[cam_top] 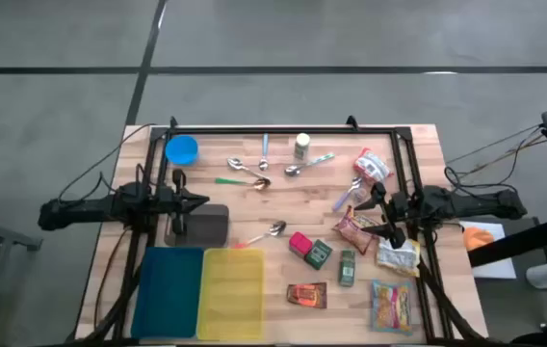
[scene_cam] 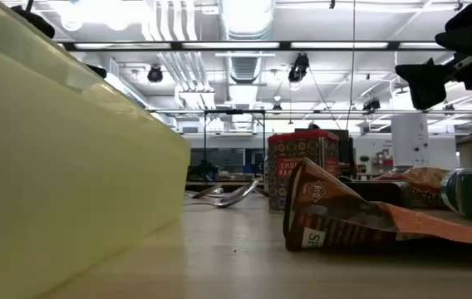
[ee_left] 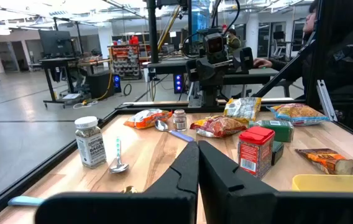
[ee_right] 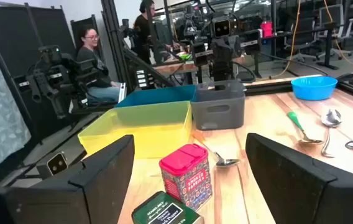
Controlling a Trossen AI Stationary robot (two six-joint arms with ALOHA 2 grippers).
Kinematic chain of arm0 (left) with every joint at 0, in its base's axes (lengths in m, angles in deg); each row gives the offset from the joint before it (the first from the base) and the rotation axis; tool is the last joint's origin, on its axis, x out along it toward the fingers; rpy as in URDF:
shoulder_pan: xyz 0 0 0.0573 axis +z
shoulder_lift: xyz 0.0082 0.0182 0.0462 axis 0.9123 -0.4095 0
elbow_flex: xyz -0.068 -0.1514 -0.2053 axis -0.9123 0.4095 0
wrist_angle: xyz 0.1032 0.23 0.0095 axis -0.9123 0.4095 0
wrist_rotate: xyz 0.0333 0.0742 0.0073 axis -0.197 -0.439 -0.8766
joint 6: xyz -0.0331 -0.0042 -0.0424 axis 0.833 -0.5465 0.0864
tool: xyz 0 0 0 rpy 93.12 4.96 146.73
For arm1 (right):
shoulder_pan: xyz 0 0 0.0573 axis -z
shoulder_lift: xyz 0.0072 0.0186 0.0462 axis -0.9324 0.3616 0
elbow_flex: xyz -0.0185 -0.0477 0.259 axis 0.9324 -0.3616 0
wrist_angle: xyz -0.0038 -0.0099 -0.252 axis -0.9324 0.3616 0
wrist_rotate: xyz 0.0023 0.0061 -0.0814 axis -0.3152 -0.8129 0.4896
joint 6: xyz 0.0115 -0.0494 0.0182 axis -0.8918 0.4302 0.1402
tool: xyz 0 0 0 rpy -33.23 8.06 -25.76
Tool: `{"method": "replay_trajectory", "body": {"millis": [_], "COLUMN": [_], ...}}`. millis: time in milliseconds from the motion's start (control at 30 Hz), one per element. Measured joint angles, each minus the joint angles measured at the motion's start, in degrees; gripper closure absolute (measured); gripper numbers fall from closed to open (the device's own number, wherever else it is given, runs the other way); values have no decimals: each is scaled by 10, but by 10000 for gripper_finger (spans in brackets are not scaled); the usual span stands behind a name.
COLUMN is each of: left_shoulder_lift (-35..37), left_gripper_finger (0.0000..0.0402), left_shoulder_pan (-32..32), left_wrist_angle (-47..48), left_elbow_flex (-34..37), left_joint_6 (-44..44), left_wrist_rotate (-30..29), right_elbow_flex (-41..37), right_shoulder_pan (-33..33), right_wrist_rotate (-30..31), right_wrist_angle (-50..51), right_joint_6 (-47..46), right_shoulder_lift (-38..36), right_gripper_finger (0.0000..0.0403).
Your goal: Pick & Place Food Item
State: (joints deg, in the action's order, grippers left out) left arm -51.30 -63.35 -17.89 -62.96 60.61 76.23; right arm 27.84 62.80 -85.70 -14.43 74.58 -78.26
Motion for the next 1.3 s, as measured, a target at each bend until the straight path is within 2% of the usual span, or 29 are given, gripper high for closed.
{"method": "replay_trajectory", "body": {"millis": [1300], "left_shoulder_lift": [0], "left_gripper_finger": [391], "left_shoulder_pan": [0], "left_wrist_angle": [0], "left_elbow_flex": [0], "left_joint_6": [0], "left_wrist_rotate": [0], "right_elbow_flex": [0], "right_shoulder_pan": [0], "right_wrist_rotate": [1], "right_wrist_angle": [0], "right_joint_6": [0], "right_shoulder_lift": [0], "right_gripper_finger": [100]}}
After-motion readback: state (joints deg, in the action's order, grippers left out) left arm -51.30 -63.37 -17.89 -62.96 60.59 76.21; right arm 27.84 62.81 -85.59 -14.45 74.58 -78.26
